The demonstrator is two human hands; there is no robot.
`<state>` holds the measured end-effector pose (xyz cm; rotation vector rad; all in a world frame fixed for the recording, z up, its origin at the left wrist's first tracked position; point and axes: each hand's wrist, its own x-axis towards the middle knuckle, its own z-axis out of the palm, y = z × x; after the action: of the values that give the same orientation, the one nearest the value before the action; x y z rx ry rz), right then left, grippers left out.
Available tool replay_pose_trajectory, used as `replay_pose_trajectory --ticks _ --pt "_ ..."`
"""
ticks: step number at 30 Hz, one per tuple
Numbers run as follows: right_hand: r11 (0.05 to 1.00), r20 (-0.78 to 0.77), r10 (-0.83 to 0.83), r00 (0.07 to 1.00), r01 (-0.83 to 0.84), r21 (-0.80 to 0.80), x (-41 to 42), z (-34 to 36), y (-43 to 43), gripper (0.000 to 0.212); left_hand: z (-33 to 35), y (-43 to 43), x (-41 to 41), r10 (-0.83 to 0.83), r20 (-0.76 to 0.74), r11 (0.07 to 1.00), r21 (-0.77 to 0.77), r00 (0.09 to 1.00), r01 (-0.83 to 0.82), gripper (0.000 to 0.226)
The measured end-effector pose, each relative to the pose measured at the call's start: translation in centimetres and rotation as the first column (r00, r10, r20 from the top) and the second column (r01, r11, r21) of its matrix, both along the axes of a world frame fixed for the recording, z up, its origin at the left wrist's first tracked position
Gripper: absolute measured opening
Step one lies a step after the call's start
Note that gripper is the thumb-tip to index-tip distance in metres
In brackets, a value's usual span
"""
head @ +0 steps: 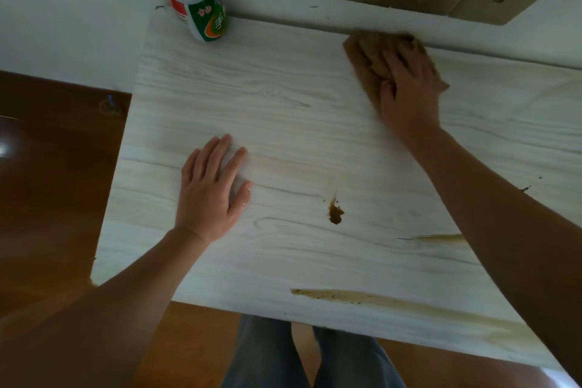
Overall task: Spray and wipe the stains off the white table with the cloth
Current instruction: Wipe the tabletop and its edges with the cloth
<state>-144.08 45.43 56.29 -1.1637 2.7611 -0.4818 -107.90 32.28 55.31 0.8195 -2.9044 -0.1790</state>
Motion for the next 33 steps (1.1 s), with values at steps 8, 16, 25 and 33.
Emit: replay_pose_trajectory --ticks 8,16,25,33 --pt "0.988 -0.005 0.146 0.989 -0.146 -0.044 5.7 -0.2 1.9 0.049 1.4 2.5 -1.0 0.077 0.029 0.996 0.047 0.997 -0.078 0.055" --pt "0.906 -0.032 0.415 0.909 -0.41 0.102 -1.2 0.2 5.7 0.056 1.6 8.5 -2.5 0.026 0.071 0.99 0.133 0.997 -0.035 0.05" --pt "0.997 0.046 0.042 0.998 -0.045 0.064 0.0 0.7 4.3 0.053 1.5 8.5 -2.0 -0.009 0.116 0.993 0.114 0.993 -0.005 0.053" --pt "0.841 0.014 0.534 0.845 -0.533 0.088 0.4 0.1 8.0 0.056 1.3 8.8 -2.1 0.014 0.105 0.993 0.111 0.994 -0.026 0.053"
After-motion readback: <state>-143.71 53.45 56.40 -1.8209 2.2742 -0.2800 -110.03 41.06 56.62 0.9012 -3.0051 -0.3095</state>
